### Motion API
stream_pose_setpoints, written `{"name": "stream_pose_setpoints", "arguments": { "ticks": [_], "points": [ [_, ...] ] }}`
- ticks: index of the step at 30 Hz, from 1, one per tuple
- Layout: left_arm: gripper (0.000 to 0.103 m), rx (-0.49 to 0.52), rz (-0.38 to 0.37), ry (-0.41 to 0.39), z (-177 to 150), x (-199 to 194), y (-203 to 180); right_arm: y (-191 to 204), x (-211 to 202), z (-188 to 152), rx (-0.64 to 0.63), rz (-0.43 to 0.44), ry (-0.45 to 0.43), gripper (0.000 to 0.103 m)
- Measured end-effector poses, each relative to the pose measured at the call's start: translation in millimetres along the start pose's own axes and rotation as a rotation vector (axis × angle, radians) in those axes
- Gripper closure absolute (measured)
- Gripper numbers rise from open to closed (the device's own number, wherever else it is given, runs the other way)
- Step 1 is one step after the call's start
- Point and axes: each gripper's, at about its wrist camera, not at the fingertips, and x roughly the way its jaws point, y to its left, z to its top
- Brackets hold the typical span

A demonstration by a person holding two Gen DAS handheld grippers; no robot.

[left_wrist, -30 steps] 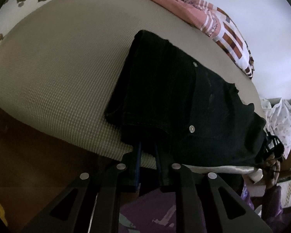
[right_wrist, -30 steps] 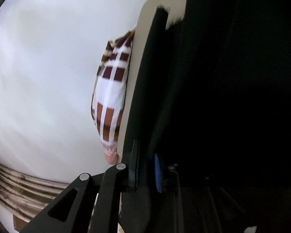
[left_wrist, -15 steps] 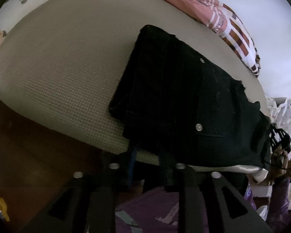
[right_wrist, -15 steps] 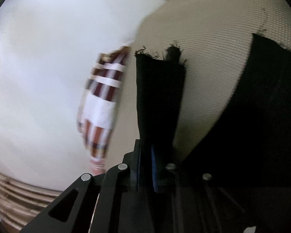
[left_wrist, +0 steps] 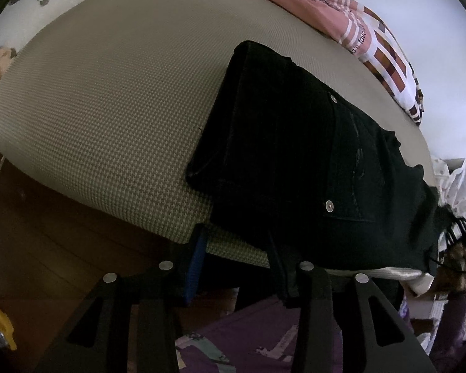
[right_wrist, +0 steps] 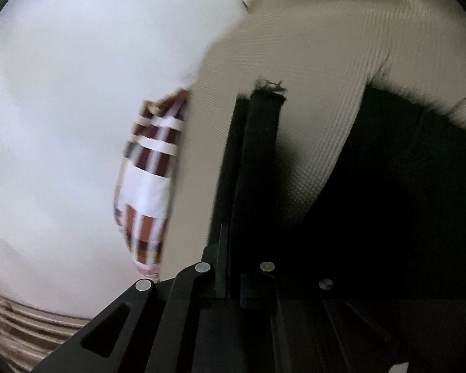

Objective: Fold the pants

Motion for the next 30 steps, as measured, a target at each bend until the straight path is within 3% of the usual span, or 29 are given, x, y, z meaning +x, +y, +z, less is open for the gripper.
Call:
{"name": "stream_pose_setpoints", "arguments": {
  "ticks": [3,7,10,12,23,26,27,30],
  "points": [
    [0.061,-0.002,-0.003,-0.002,0,0,1,-2,-44,-10,-0.022,-0.004,-0.04,0.098],
    [0.061,0.004,0.002,-0.003,0,1,0,-40,-86,-34,0.036,-0.048,-0.044,0.098],
    [0.061,0.009,0.008,0.0,1,1,-1,-82,-93,-48,0.115,-0.082,-0.029,0.098],
    [0.061,0.013,0.014,0.002,1,2,-3,-107,-92,-55,0.197,-0.032,-0.032,0.102],
    [0.055,0.01,0.025,-0.013,-1,4,-4,-89,-107,-54,0.149,0.007,-0.07,0.101],
    [0.054,0.029,0.031,-0.012,-2,4,-6,-110,-102,-54,0.204,-0.011,-0.072,0.101],
    [0.054,0.037,0.032,-0.013,-2,3,-6,-118,-102,-55,0.239,0.02,-0.069,0.101],
    [0.053,0.063,0.038,-0.021,-2,2,-8,-116,-104,-53,0.218,0.03,-0.064,0.097]
  ]
}}
